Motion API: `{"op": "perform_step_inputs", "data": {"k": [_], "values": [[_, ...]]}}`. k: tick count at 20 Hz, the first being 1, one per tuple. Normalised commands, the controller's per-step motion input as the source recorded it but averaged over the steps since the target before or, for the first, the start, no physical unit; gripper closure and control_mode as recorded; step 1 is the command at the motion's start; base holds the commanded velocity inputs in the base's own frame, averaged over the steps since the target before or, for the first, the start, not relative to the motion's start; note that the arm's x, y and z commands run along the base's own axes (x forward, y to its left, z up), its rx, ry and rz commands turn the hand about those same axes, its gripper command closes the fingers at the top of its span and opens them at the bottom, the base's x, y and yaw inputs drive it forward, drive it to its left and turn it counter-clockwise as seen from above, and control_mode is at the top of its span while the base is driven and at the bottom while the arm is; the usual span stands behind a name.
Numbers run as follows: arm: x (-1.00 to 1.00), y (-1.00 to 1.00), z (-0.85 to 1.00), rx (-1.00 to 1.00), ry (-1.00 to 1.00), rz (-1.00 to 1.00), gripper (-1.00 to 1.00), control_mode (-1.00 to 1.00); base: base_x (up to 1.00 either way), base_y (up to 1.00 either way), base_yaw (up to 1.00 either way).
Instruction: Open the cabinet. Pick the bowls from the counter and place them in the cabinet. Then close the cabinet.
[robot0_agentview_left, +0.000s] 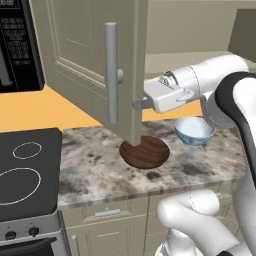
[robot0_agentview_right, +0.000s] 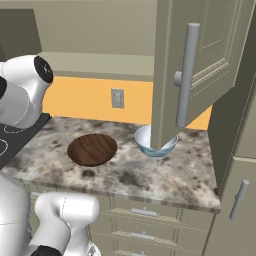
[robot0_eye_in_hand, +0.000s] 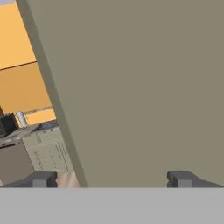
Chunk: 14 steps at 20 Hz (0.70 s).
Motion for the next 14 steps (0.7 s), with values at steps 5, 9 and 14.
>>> {"op": "perform_step_inputs", "data": {"k": [5, 9, 14], "values": [[-0.09, 0.26, 0.0, 0.0, 0.0, 0.01, -1.0, -1.0, 0.0, 0.0, 0.0], [-0.09, 0.3, 0.0, 0.0, 0.0, 0.0, -1.0, -1.0, 0.0, 0.0, 0.0], [-0.09, 0.28, -0.02, 0.0, 0.0, 0.0, -1.0, -1.0, 0.0, 0.0, 0.0]]}}
